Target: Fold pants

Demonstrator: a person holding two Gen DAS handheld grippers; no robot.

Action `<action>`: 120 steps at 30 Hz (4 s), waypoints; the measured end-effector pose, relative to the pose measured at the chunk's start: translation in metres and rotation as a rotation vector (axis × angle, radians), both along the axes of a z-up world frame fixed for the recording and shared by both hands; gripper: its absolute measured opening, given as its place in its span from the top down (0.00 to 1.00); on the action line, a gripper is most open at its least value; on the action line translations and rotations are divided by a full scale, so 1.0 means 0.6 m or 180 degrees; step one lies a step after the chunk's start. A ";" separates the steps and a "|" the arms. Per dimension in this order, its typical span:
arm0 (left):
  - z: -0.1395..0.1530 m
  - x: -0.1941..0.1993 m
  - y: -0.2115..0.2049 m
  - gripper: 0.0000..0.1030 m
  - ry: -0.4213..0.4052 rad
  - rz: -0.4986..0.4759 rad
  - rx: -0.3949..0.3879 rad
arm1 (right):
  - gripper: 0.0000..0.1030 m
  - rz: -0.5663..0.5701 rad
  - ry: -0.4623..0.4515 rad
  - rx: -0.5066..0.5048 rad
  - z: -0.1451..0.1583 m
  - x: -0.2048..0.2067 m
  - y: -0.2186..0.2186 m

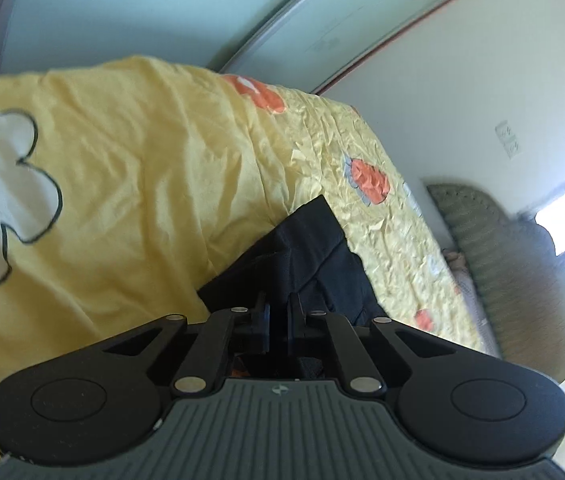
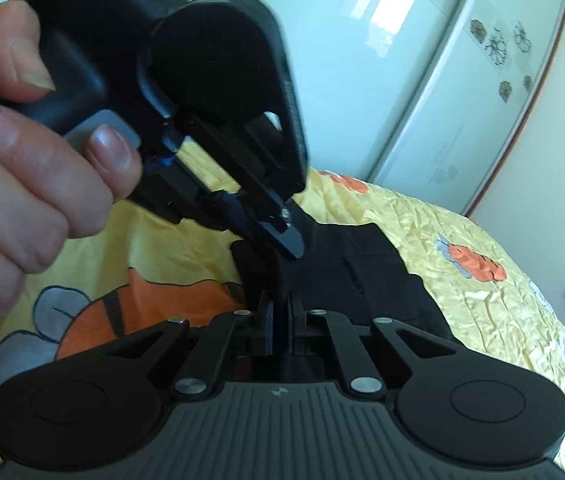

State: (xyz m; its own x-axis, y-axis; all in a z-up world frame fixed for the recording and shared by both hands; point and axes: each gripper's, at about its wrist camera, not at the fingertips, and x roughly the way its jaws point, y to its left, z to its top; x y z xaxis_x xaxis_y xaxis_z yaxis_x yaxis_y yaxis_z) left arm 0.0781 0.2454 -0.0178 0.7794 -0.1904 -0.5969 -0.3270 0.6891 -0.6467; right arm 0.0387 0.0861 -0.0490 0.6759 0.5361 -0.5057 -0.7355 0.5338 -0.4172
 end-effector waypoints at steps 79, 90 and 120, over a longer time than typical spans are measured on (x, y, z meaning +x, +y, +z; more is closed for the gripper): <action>0.066 -0.079 -0.718 0.83 -0.1739 -0.2717 0.1635 | 0.52 -0.2513 0.0618 0.2646 0.055 -0.060 -0.674; 0.011 -0.069 -0.791 0.83 -0.1511 -0.3237 0.1559 | 0.52 -0.2972 0.0827 0.2529 0.002 -0.078 -0.736; 0.078 0.006 -0.465 0.49 -0.0905 -0.2174 0.1511 | 0.43 -0.3408 0.0403 0.2241 0.042 -0.041 -0.775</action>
